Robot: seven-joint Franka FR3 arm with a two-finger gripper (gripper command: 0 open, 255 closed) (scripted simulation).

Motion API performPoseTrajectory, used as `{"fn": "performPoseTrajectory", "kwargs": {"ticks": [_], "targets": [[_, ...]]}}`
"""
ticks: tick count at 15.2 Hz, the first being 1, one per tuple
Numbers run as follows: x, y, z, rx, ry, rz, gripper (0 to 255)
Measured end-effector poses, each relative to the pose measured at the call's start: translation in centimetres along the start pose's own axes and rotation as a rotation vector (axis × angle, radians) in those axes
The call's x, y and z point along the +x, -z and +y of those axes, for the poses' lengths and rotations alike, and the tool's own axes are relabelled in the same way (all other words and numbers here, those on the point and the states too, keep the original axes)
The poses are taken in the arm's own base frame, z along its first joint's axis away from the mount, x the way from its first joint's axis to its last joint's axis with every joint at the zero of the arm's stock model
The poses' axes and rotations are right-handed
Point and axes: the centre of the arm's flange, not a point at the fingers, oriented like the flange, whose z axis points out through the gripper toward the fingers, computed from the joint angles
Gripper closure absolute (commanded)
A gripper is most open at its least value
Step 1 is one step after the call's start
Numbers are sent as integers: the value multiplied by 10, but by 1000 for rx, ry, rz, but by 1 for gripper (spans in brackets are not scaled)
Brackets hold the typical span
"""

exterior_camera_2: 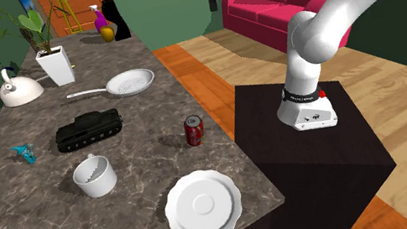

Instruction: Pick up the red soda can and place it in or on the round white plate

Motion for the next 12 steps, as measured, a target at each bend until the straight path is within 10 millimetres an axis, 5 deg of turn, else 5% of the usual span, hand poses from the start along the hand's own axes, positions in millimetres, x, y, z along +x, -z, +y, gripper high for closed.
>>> {"fn": "performPoseTrajectory", "kwargs": {"ticks": [2,12], "targets": [[1,-5,-3,1,2,1,0],[41,-101,-68,12,37,14,0]]}}
